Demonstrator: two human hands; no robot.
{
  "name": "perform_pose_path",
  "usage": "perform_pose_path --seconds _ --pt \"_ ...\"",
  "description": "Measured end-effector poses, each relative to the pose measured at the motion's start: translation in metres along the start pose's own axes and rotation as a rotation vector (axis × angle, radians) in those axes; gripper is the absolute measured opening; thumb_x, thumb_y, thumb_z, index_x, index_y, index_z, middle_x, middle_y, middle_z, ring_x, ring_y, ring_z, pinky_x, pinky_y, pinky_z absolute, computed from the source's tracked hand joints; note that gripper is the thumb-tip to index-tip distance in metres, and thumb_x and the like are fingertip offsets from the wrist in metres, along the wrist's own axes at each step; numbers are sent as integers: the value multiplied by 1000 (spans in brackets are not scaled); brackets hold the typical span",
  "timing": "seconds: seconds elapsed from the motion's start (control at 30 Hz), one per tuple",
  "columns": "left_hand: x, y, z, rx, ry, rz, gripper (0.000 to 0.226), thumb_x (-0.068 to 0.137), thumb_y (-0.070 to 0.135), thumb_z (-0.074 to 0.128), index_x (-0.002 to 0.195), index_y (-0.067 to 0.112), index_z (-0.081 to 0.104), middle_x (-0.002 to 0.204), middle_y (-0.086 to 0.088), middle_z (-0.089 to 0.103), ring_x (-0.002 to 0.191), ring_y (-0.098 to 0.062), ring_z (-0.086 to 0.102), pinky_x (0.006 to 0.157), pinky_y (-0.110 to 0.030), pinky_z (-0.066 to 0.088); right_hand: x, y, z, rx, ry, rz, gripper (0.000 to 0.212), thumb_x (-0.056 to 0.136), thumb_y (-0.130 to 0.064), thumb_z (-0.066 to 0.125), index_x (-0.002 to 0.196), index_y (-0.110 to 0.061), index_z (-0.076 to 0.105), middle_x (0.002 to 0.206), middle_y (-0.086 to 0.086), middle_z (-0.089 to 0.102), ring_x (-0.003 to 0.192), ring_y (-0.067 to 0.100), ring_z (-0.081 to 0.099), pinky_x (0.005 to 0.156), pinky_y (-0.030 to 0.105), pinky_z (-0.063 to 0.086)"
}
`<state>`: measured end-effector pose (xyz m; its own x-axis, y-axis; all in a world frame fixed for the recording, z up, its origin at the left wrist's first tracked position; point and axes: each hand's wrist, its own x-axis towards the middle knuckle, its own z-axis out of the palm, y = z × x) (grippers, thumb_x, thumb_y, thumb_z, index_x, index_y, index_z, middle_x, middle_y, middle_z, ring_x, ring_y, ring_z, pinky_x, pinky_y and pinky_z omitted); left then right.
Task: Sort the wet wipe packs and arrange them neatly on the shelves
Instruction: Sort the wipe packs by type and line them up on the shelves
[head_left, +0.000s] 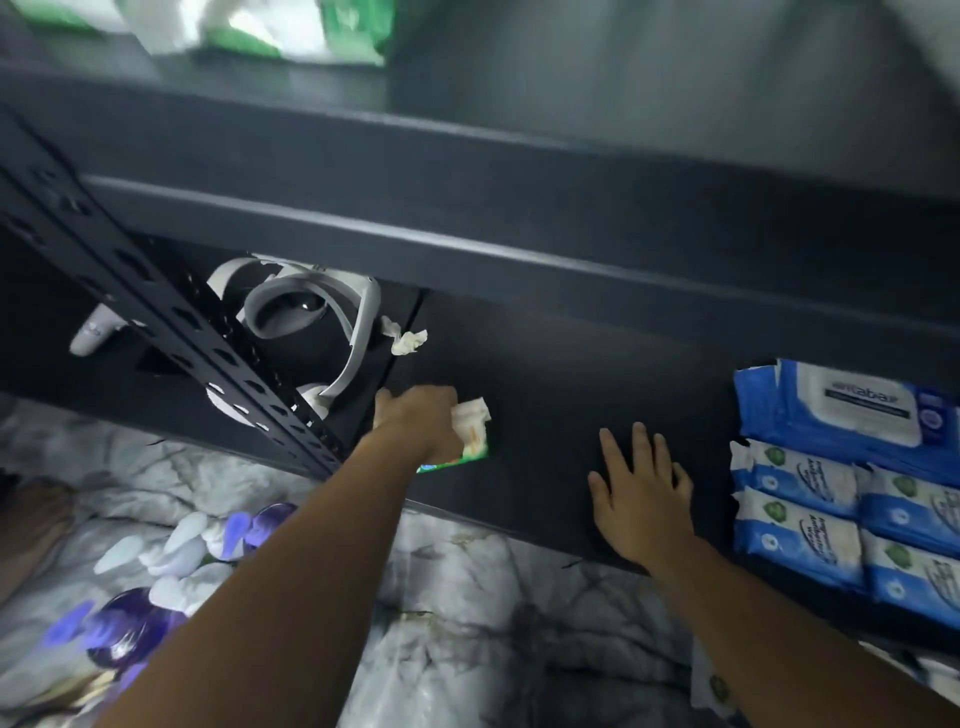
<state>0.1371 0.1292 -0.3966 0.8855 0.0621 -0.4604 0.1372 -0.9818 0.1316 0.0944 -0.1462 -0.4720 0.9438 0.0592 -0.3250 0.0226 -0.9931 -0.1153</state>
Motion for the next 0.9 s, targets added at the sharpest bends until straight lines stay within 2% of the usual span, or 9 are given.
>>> perform_pose_path --seconds 0.07,0.13,0.27,0.37,0.47,0.57,0.73,0.8,0.9 --pt "-15 2 3 -134 -21 -12 32 68 32 72 96 25 58 101 2 64 95 -26 64 85 -34 46 -9 -1 -20 40 -100 -19 68 103 -51 31 159 -37 -4 167 8 1 153 33 6 119 56 21" --pt "-35 6 -2 -242 -50 8 34 59 35 76 85 24 57 92 4 64 84 -23 63 73 -31 50 -22 -1 -44 106 -136 -54 73 102 -48 37 158 -38 -8 164 10 14 148 33 22 114 55 32" --pt "-88 24 -35 -290 -19 68 39 57 37 83 87 22 64 84 6 66 80 -19 66 70 -30 55 -63 -4 -106 190 -133 -131 77 96 -43 48 157 -41 1 150 8 41 127 28 51 101 47 48" --pt "-140 41 -72 -339 5 118 39 57 34 89 84 21 65 79 6 68 67 -11 67 54 -22 50 -106 -10 -163 212 -68 -176 75 94 -37 52 157 -40 13 149 2 45 126 24 55 99 40 50" --pt "-200 59 -112 -450 34 177 33 64 29 91 86 20 68 78 3 72 63 -11 69 48 -18 48 -155 -13 -220 240 61 -253 59 93 -36 53 150 -37 39 148 -5 49 130 18 52 104 35 47" --pt "-264 66 -147 -566 93 250 34 63 31 92 86 18 70 79 -1 75 67 -18 73 56 -28 55 -212 -10 -270 252 183 -335 48 95 -37 55 143 -38 49 139 -14 52 125 13 53 101 32 47" --pt "-346 81 -186 -894 368 351 35 76 30 89 103 26 67 91 5 78 77 -15 75 65 -30 57 -267 8 -336 420 431 -438 25 90 -26 61 112 -31 73 99 -19 69 89 1 64 82 27 56" --pt "-356 91 -199 -958 513 316 34 78 34 87 104 28 65 90 6 77 69 -12 73 62 -30 56 -272 15 -356 574 604 -427 20 89 -14 64 96 -26 79 84 -16 72 78 1 66 75 21 55" --pt "-353 107 -220 -979 634 254 30 80 39 83 101 25 66 82 3 75 59 -9 68 56 -26 53 -267 28 -377 681 927 -362 21 85 0 63 85 -15 77 79 -7 71 71 10 64 70 28 54"
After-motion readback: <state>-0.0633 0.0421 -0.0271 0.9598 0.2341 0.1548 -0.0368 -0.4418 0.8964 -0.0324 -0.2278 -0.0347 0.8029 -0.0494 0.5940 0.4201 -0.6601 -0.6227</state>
